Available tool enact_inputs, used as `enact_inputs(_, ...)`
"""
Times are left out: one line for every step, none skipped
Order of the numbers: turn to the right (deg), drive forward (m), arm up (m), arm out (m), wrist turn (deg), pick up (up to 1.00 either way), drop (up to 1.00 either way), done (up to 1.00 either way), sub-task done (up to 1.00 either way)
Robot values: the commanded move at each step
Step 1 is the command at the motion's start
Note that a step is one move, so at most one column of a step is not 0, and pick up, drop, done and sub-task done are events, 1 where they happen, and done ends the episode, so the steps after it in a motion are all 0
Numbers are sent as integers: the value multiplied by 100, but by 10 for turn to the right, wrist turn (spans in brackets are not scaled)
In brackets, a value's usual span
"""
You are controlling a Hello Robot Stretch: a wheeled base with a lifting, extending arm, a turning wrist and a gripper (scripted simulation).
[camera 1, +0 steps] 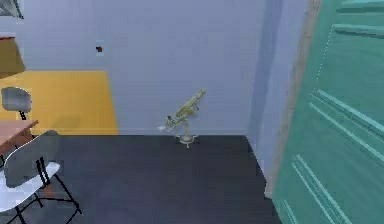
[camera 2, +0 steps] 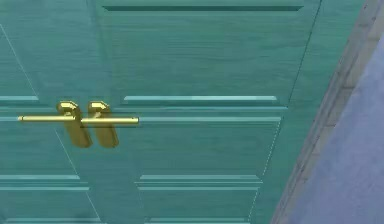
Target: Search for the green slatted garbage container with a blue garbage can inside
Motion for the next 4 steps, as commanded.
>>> enact_inputs(-180, 0, 0, 0, 0, 0, 0, 0, 0)
enact_inputs(0, 100, 0, 0, 0, 0, 0, 0, 0)
enact_inputs(0, 25, 0, 0, 0, 0, 0, 0, 0)
enact_inputs(-240, 0, 0, 0, 0, 0, 0, 0, 0)
